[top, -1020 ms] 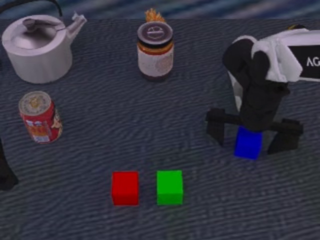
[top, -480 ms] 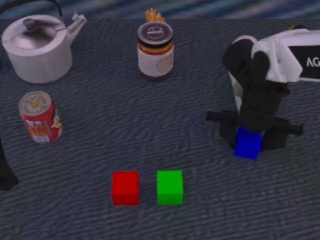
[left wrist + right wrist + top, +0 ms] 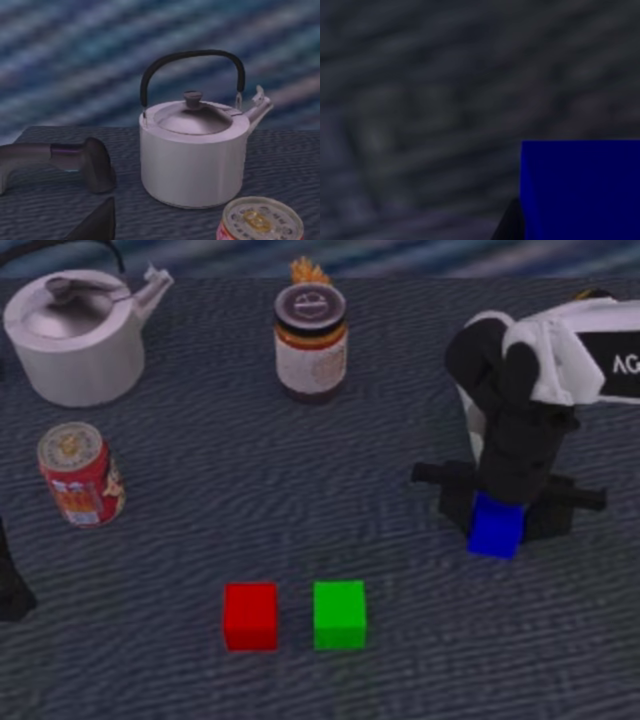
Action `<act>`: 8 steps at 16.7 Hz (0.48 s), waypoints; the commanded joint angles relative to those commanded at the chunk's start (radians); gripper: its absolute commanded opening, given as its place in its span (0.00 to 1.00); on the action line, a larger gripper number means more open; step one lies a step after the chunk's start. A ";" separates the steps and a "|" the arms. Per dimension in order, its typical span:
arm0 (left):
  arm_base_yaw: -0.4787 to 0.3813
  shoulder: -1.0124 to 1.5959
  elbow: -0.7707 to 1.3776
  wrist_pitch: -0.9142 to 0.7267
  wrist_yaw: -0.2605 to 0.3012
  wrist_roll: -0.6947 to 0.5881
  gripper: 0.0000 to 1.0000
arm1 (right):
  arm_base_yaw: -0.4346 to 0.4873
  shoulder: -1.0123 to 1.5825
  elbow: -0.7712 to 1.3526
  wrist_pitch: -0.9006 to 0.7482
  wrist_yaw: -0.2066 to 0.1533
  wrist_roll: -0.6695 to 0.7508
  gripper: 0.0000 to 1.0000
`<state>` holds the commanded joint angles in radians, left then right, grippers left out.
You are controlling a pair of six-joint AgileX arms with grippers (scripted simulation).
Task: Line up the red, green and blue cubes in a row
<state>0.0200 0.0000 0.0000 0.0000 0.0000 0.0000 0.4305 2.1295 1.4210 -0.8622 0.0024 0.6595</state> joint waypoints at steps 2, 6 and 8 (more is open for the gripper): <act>0.000 0.000 0.000 0.000 0.000 0.000 1.00 | 0.000 0.000 0.000 0.000 0.000 0.000 0.00; 0.000 0.000 0.000 0.000 0.000 0.000 1.00 | -0.001 -0.013 0.015 -0.022 0.004 -0.001 0.00; 0.000 0.000 0.000 0.000 0.000 0.000 1.00 | 0.000 -0.032 0.053 -0.078 0.004 0.000 0.00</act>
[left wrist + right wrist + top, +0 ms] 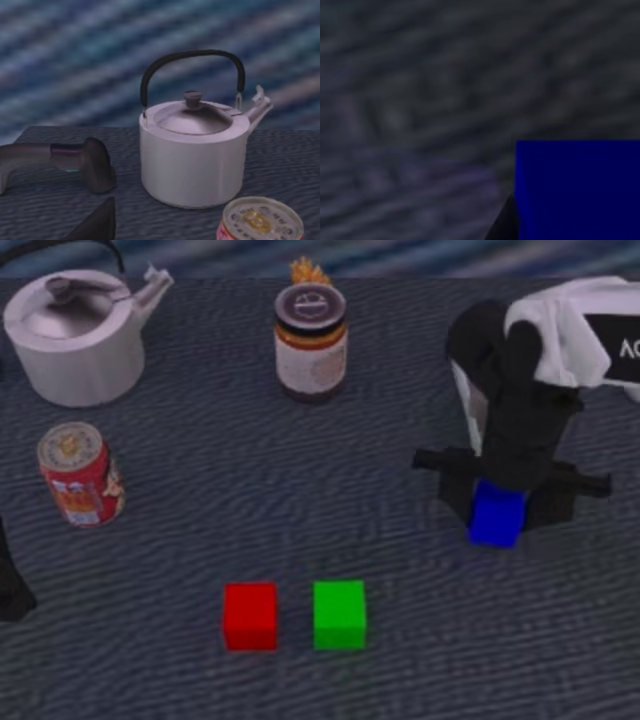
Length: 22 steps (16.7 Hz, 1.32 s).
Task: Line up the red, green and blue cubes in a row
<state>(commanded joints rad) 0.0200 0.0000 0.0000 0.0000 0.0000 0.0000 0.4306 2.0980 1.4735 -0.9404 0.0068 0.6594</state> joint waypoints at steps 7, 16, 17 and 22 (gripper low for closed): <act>0.000 0.000 0.000 0.000 0.000 0.000 1.00 | 0.006 -0.066 0.106 -0.172 -0.001 -0.004 0.00; 0.000 0.000 0.000 0.000 0.000 0.000 1.00 | 0.172 -0.196 -0.029 -0.171 -0.002 0.047 0.00; 0.000 0.000 0.000 0.000 0.000 0.000 1.00 | 0.210 -0.224 -0.057 -0.171 -0.003 0.057 0.00; 0.000 0.000 0.000 0.000 0.000 0.000 1.00 | 0.297 -0.294 -0.124 -0.169 -0.004 0.080 0.00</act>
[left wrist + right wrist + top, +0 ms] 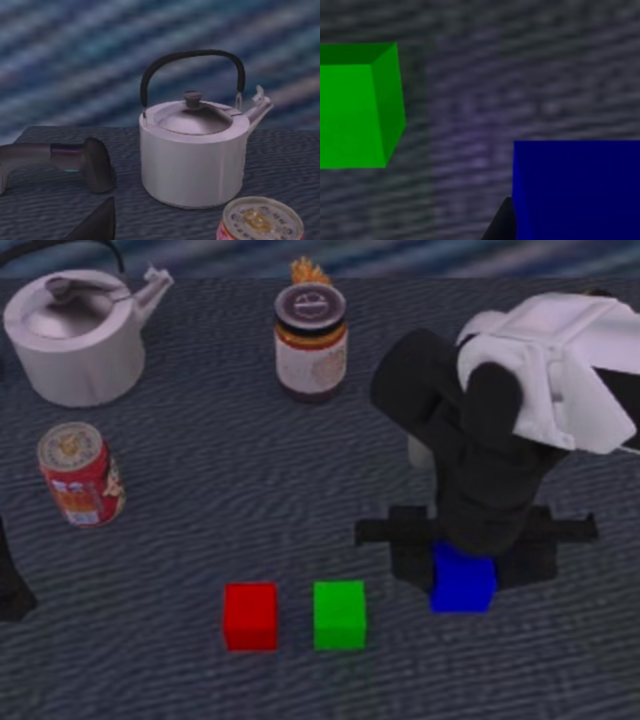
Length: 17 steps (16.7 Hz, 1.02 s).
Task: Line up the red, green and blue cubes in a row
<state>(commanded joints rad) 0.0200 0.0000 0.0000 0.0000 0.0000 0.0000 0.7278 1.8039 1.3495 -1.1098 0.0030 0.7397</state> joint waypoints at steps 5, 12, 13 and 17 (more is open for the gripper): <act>0.000 0.000 0.000 0.000 0.000 0.000 1.00 | -0.004 0.017 -0.026 0.041 -0.001 0.000 0.00; 0.000 0.000 0.000 0.000 0.000 0.000 1.00 | 0.001 0.093 -0.169 0.263 0.000 0.003 0.00; 0.000 0.000 0.000 0.000 0.000 0.000 1.00 | 0.001 0.095 -0.171 0.266 0.000 0.003 0.00; 0.000 0.000 0.000 0.000 0.000 0.000 1.00 | 0.001 0.095 -0.171 0.266 0.000 0.003 0.08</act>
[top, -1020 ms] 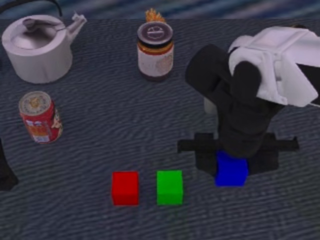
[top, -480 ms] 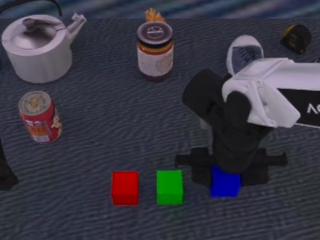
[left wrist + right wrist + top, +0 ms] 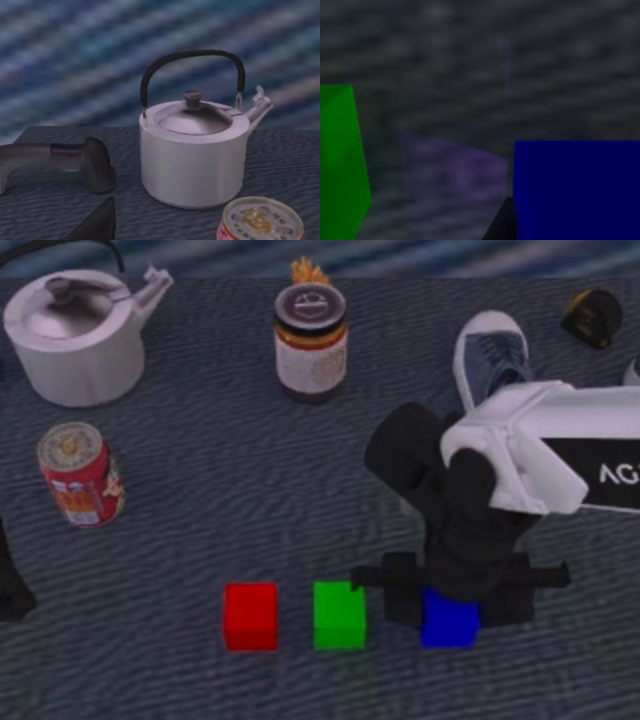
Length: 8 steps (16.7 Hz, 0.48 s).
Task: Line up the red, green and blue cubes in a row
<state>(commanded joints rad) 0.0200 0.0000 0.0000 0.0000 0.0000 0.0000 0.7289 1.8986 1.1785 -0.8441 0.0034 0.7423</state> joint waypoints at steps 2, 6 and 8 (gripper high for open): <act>0.000 0.000 0.000 0.000 0.000 0.000 1.00 | 0.000 0.000 0.000 0.000 0.000 0.000 0.23; 0.000 0.000 0.000 0.000 0.000 0.000 1.00 | 0.000 0.000 0.000 0.000 0.000 0.000 0.53; 0.000 0.000 0.000 0.000 0.000 0.000 1.00 | 0.000 0.000 0.000 0.000 0.000 0.000 0.68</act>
<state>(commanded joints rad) 0.0200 0.0000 0.0000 0.0000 0.0000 0.0000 0.7289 1.8986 1.1785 -0.8441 0.0034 0.7423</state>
